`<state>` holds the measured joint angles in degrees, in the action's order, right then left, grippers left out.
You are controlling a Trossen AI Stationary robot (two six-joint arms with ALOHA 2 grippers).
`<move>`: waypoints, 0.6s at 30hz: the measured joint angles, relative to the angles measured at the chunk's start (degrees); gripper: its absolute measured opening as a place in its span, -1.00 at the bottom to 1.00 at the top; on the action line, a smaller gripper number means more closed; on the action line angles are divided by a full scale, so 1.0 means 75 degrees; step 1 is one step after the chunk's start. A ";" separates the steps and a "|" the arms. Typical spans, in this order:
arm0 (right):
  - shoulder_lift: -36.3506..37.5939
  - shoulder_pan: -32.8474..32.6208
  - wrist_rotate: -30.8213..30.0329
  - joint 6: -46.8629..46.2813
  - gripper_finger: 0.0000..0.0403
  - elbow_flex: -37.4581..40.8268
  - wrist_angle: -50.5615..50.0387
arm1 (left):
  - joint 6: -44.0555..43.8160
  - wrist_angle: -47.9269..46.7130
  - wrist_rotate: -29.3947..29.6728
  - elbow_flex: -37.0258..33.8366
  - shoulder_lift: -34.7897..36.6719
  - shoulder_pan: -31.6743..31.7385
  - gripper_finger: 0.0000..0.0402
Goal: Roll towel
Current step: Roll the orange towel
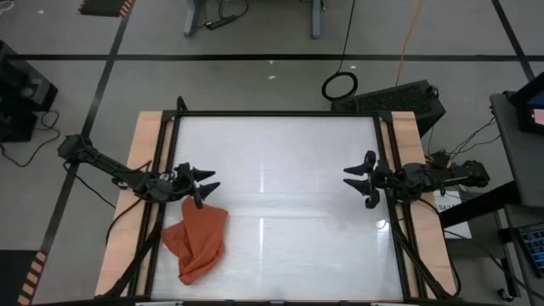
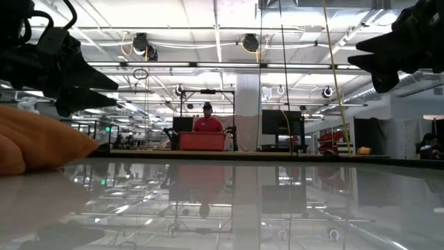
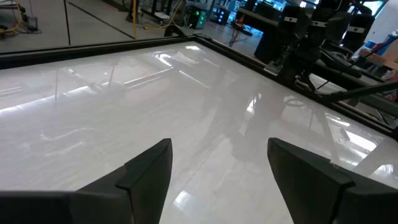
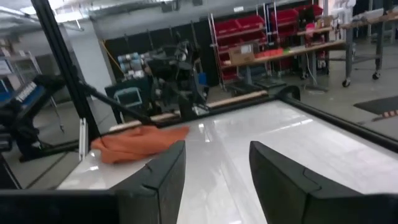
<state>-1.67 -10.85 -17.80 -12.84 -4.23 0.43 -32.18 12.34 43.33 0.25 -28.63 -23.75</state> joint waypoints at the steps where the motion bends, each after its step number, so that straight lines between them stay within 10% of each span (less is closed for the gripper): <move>1: 0.0000 0.0000 0.0003 0.0000 -0.16 0.0000 0.0041 | 0.0001 -0.0002 -0.0001 0.0001 -0.0002 -0.0001 0.33; 18: -0.0003 -0.0002 -0.0003 -0.0345 -0.16 0.0000 0.0034 | 0.0000 -0.0001 0.0000 0.0001 -0.0001 -0.0001 0.33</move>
<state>-1.69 -10.87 -17.82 -15.43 -4.23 0.69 -32.18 12.33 43.32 0.27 -28.64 -23.76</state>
